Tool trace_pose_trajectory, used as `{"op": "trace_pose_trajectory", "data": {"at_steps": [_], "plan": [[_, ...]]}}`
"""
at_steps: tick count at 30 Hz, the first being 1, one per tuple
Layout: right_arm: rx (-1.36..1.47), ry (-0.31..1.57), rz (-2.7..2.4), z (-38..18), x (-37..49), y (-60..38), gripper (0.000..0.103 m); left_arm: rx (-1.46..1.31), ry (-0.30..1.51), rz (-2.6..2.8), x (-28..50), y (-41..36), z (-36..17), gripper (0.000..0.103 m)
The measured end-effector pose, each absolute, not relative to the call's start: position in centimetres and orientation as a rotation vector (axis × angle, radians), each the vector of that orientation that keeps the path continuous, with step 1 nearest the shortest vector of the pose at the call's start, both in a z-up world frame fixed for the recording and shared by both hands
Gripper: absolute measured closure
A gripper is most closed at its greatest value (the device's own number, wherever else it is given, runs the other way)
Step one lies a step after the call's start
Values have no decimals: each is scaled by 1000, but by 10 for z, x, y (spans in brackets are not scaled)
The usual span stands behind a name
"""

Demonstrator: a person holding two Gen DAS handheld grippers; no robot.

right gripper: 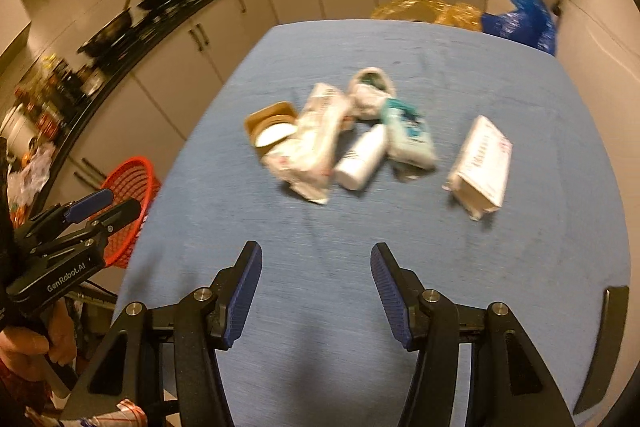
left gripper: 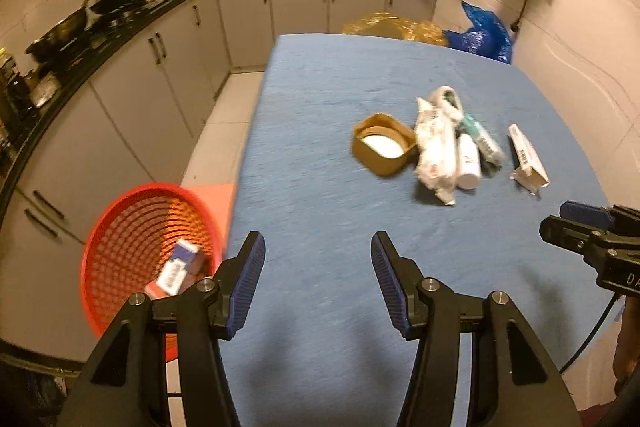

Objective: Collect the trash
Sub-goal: 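Return both tools to the table toward the gold tin and white box, then grasp the gold square tin with left tool while right tool grasps the white medicine box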

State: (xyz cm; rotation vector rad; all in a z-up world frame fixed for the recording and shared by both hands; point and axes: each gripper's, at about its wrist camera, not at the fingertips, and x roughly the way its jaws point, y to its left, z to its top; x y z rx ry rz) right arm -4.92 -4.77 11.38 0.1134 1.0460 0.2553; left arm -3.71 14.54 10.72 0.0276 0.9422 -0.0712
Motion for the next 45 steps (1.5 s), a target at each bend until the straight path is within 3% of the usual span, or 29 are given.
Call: {"op": "trace_pose_trajectory", "data": {"at_steps": [22, 26, 34, 37, 45], "plan": [[185, 1083, 95, 109, -58, -173, 42, -170, 1111, -19, 105, 111, 43, 51], [209, 1079, 92, 112, -44, -184, 42, -159, 1148, 8, 124, 103, 26, 74], [337, 1116, 135, 101, 9, -185, 40, -139, 1147, 12, 118, 105, 20, 95], [403, 1140, 132, 87, 32, -186, 34, -136, 1148, 12, 97, 109, 21, 95], [388, 1206, 72, 54, 83, -176, 34, -117, 1154, 22, 35, 120, 24, 95]]}}
